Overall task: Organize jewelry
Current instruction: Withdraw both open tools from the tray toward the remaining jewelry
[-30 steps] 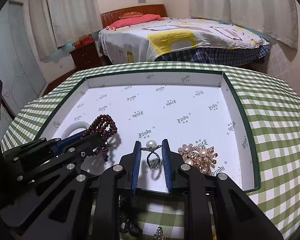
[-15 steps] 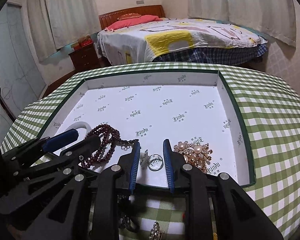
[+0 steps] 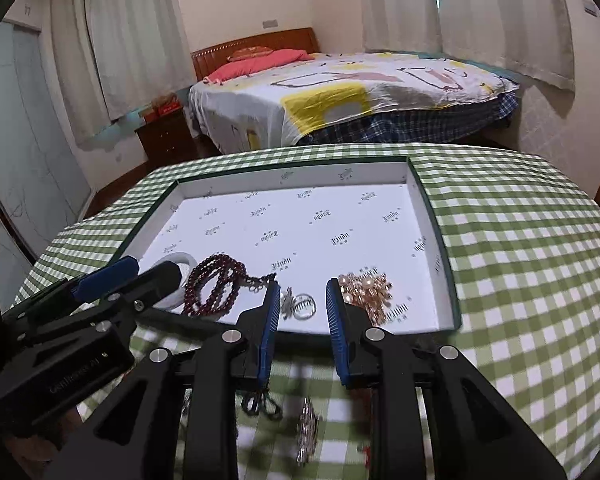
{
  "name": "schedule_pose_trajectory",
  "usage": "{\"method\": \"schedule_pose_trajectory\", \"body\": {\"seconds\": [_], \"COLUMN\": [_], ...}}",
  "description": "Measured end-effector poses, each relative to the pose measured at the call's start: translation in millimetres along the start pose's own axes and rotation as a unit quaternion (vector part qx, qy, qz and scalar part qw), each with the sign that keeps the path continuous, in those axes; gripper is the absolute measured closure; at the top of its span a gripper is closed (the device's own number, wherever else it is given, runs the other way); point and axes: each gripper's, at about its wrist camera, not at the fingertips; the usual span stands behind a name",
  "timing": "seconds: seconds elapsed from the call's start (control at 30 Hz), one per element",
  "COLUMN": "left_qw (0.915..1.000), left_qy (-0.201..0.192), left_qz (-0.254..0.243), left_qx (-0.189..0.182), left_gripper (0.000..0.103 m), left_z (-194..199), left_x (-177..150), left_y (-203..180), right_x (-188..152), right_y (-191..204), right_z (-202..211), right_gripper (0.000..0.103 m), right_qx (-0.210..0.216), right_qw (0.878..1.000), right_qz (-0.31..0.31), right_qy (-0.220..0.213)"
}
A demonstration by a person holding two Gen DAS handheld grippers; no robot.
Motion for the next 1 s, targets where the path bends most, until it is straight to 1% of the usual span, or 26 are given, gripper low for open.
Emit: {"method": "schedule_pose_trajectory", "body": {"seconds": [0.2,0.4,0.57,0.77,1.0], "left_qw": [0.9999,0.9997,0.9992,0.9986,0.9982], "left_qy": [-0.014,-0.004,0.004,0.012,0.012], "left_qz": [0.000,0.020,0.032,0.042,0.046], "left_qx": [0.003,0.011,0.023,0.031,0.036], "left_gripper": [0.048,0.048,0.048,0.048,0.048], "left_z": [27,41,54,65,73], "left_x": [-14,-33,-54,-69,-76], "left_y": [-2,8,18,24,29], "right_x": [-20,-45,-60,-69,-70], "right_y": [-3,-1,-2,2,7], "right_z": [22,35,41,47,51], "right_gripper": [0.078,0.078,0.078,0.078,0.078], "right_qx": [-0.003,-0.007,-0.009,-0.009,-0.010], "right_qw": [1.000,1.000,1.000,1.000,1.000], "right_qz": [-0.011,-0.005,-0.003,0.002,0.008], "right_qy": [-0.003,0.011,0.020,0.021,0.018]}}
Point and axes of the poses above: each gripper's, at about its wrist camera, not at the fingertips, and z roughly against the way its jaws point, y to its left, x to its top, and after that the axes turned 2 degrees about -x, right-handed
